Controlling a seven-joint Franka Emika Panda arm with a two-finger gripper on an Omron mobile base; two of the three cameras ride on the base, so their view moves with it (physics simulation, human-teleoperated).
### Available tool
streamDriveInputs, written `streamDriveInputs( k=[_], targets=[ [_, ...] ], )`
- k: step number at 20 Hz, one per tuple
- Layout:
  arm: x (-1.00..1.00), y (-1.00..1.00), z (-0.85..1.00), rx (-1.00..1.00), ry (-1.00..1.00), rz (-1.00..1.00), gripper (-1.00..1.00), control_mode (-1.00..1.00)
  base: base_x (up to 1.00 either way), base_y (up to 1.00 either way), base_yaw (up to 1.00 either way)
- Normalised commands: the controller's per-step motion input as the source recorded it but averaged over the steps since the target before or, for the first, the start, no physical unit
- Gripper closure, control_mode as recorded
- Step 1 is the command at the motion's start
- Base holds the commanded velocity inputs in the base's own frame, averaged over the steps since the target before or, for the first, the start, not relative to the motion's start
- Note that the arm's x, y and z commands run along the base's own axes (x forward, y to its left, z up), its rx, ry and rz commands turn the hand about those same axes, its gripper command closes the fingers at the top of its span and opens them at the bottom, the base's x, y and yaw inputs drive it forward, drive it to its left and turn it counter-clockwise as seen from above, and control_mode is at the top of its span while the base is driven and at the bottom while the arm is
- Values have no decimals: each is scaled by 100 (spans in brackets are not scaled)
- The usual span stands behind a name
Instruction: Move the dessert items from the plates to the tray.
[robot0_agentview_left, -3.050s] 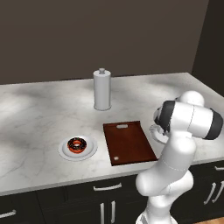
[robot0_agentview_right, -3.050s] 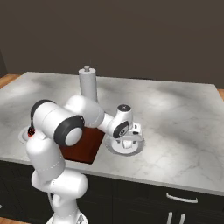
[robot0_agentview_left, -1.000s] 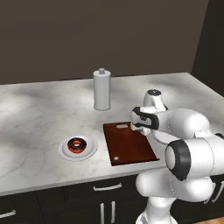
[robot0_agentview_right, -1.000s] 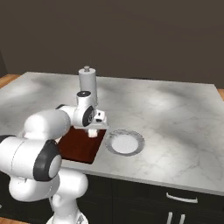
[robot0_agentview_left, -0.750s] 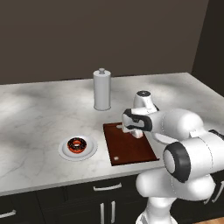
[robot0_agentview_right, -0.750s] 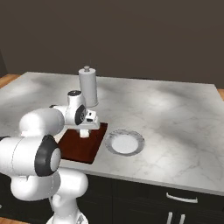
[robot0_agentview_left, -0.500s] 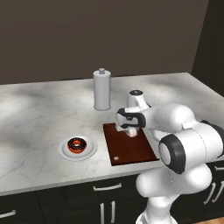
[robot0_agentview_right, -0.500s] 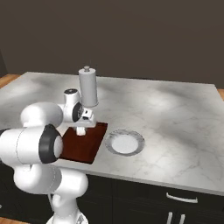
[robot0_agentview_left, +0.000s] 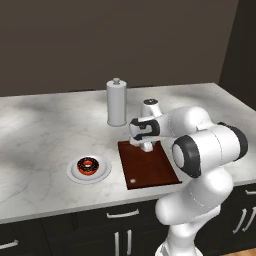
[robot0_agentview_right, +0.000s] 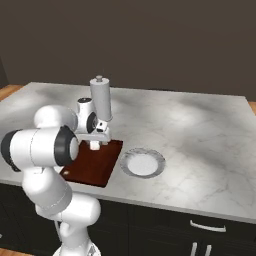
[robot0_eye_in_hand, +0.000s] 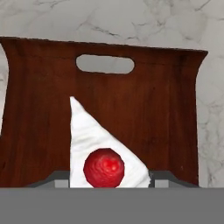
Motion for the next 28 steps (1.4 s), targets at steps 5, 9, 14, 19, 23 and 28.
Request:
streamDriveInputs(
  k=[5, 9, 14, 19, 23, 28],
  targets=[
    [1, 0, -18, 0, 0, -4, 100, -100, 0, 0, 0],
    [0, 0, -23, 0, 0, -2, 100, -100, 0, 0, 0],
    [0, 0, -29, 0, 0, -1, 100, -100, 0, 0, 0],
    [0, 0, -22, 0, 0, 0, 100, -100, 0, 0, 0],
    [0, 0, -5, 0, 0, 0, 100, -100, 0, 0, 0],
    [0, 0, -7, 0, 0, 0, -100, -100, 0, 0, 0]
  ],
)
